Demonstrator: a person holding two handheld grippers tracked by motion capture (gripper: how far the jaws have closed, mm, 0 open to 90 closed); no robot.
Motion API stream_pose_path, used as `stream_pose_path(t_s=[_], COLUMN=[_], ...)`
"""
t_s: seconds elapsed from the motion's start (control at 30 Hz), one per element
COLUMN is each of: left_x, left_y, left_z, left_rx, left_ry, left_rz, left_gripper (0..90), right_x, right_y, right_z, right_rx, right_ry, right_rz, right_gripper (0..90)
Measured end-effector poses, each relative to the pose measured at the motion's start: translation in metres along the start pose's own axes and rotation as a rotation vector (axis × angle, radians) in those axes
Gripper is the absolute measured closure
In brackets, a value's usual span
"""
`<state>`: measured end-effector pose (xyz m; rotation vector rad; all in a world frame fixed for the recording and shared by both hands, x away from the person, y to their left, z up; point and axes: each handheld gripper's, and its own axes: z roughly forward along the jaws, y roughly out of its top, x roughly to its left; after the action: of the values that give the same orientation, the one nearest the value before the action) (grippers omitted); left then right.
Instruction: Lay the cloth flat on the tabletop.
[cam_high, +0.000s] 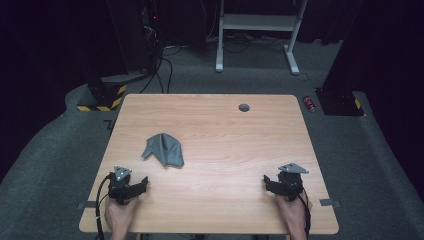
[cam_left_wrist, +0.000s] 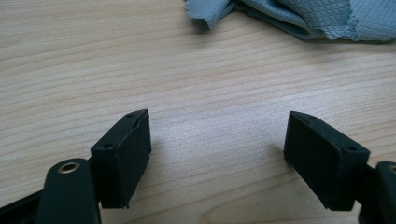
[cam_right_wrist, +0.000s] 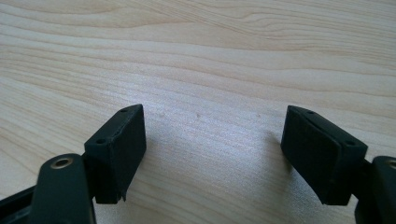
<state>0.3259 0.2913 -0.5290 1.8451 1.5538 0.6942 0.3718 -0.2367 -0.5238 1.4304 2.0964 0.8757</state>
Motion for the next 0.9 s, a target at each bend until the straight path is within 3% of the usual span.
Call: stream_pose_path(t_s=[0.43, 0.6, 0.8, 0.9], left_x=[-0.0005, -0.0032, -0.0052, -0.0062], left_y=[0.0011, 0.0027, 0.0051, 0.0080], left_z=[0.0018, 0.0032, 0.0053, 0.0059], left_rx=[0.008, 0.015, 0.015, 0.012], left_ry=[-0.024, -0.011, -0.017, -0.058], left_rz=[0.015, 0.009, 0.013, -0.013], left_gripper=[17.8, 15.7, 17.4, 18.2], right_x=[0.0000, 0.0000, 0.0000, 0.0000], right_y=[0.0001, 0.0001, 0.0001, 0.0001], right_z=[0.0000, 0.0000, 0.0000, 0.0000], right_rx=[0.000, 0.000, 0.000, 0.000], right_ry=[0.000, 0.000, 0.000, 0.001], right_rz=[0.001, 0.000, 0.001, 0.000], right_gripper=[22.1, 22.1, 22.0, 22.1])
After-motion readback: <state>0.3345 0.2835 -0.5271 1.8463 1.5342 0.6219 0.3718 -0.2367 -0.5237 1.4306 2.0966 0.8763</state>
